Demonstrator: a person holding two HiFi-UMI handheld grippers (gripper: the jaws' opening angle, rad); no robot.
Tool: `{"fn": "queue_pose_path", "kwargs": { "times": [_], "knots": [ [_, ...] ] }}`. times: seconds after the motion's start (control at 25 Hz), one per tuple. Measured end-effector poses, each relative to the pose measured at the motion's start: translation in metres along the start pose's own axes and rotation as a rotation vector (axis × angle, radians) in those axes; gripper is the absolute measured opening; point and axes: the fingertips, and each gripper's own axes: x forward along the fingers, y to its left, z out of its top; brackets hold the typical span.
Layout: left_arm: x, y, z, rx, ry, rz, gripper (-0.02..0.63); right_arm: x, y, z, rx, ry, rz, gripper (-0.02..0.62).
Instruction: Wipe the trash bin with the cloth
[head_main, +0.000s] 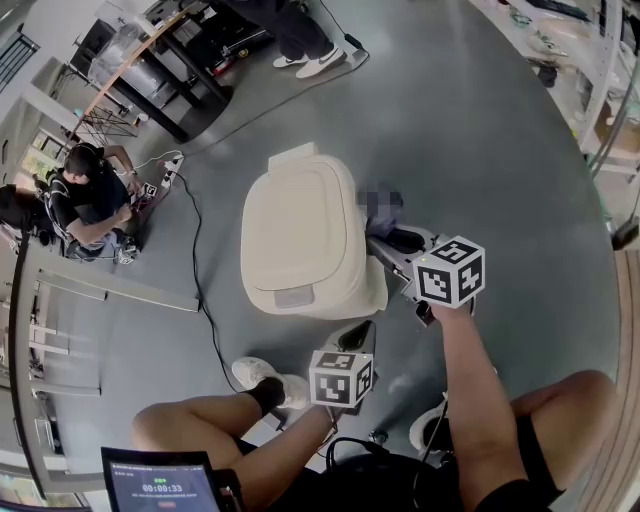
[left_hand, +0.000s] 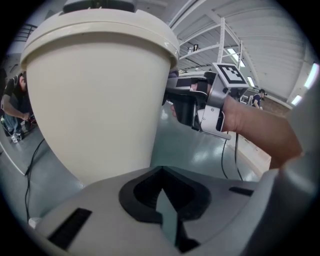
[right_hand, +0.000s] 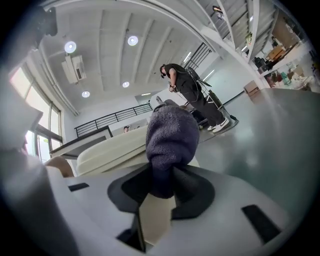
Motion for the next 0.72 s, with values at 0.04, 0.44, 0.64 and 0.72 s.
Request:
{"fn": "queue_pose_path", "kwargs": {
  "times": [0.04,0.44,0.64,0.72],
  "knots": [
    [0.0,0.0,0.001,0.009,-0.004,0.002,-0.002,0.002,0.0,-0.001,-0.01,0.012,-0.002,0.107],
    [0.007,0.0,-0.002,0.02,0.008,-0.005,-0.002,0.01,-0.014,-0.024,-0.044,0.101,-0.031,0.107],
    [0.012,0.0,-0.007,0.019,0.023,-0.011,-0.002,0.014,-0.023,-0.042,-0.044,0.156,-0.042,0.107],
    [0.014,0.0,-0.008,0.019,0.028,-0.014,-0.002,0.015,-0.027,-0.05,-0.049,0.18,-0.049,0.107]
  ]
}}
